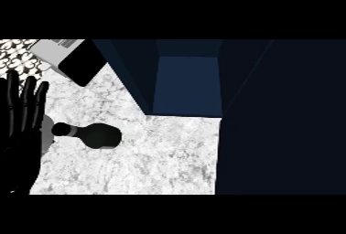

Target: Pick up the wine, place it into the cabinet and close the cabinet

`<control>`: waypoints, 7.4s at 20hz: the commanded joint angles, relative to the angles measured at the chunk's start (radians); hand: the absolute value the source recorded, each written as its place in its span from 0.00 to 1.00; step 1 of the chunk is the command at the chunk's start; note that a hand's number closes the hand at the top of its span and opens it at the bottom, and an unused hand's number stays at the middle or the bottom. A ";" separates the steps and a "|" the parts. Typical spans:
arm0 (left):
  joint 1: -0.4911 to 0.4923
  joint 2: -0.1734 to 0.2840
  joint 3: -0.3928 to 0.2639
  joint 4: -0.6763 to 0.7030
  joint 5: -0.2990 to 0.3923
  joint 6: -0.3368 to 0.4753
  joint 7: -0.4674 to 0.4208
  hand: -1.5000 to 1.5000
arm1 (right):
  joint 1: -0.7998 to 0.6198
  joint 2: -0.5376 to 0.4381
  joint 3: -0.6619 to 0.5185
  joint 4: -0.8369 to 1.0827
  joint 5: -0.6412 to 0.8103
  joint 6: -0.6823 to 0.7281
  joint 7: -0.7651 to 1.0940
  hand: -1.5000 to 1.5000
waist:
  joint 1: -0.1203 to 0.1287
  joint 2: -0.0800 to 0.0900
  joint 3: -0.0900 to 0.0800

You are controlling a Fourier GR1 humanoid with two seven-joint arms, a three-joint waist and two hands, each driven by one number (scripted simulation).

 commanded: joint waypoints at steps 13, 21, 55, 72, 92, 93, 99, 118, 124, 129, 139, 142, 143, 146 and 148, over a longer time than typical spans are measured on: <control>-0.019 -0.058 -0.295 -0.224 -0.098 0.470 0.272 0.00 | 0.194 -0.024 0.182 -0.211 -0.287 0.195 0.202 0.00 | -0.047 -0.051 -0.030; -0.045 -0.058 -0.503 -0.460 -0.453 0.571 0.604 0.00 | 0.233 -0.047 0.149 -0.319 -0.336 0.186 0.275 0.00 | -0.043 -0.051 -0.029; -0.263 0.113 -0.469 -0.500 -0.602 0.606 0.958 0.00 | 0.078 -0.017 0.234 -0.385 -0.203 -0.005 0.441 0.00 | -0.016 -0.065 -0.030; -0.268 0.140 -0.385 -0.421 -0.548 0.574 0.990 0.00 | 0.056 -0.030 0.203 -0.393 -0.192 -0.040 0.480 0.00 | -0.043 -0.050 -0.032; 0.086 0.074 -0.253 -0.068 -0.254 0.675 0.363 0.00 | 0.129 -0.079 -0.042 -0.364 -0.371 0.127 0.369 0.00 | -0.049 -0.045 -0.032; 0.098 0.088 -0.215 -0.068 -0.201 0.655 0.344 0.00 | 0.174 -0.066 0.012 -0.393 -0.346 0.143 0.376 0.00 | -0.050 -0.046 -0.033; 0.188 0.040 -0.170 0.033 -0.077 0.620 0.137 0.00 | 0.275 -0.075 -0.059 -0.413 -0.410 0.230 0.329 0.00 | -0.054 -0.048 -0.032; 0.190 -0.014 0.076 0.526 0.196 0.362 -0.353 0.00 | 0.213 -0.026 -0.035 -0.437 -0.435 0.220 0.432 0.00 | -0.057 -0.046 -0.033; 0.199 0.011 0.126 0.600 0.243 0.284 -0.383 0.00 | 0.232 -0.013 -0.038 -0.455 -0.419 0.232 0.421 0.00 | -0.054 -0.047 -0.032; 0.136 0.039 0.160 0.718 0.234 0.257 -0.412 0.00 | 0.211 -0.027 -0.089 -0.374 -0.449 0.273 0.375 0.00 | -0.053 -0.046 -0.032; 0.078 0.082 0.199 0.875 0.262 0.153 -0.469 0.00 | 0.111 0.002 0.003 -0.429 -0.370 0.164 0.503 0.00 | -0.048 -0.046 -0.032; 0.079 0.049 0.171 0.887 0.238 0.163 -0.492 0.00 | 0.155 -0.017 -0.052 -0.416 -0.425 0.213 0.463 0.00 | -0.050 -0.046 -0.032; -0.008 0.044 0.200 1.072 0.249 0.125 -0.589 0.00 | 0.240 0.011 0.000 -0.419 -0.367 0.254 0.400 0.00 | -0.058 -0.045 -0.032; -0.045 0.093 0.231 1.065 0.285 0.093 -0.532 0.00 | 0.221 -0.011 -0.043 -0.440 -0.425 0.243 0.432 0.00 | -0.056 -0.046 -0.032; -0.116 0.041 0.221 1.209 0.248 0.140 -0.611 0.00 | 0.235 0.038 0.033 -0.387 -0.325 0.262 0.357 0.00 | -0.058 -0.045 -0.032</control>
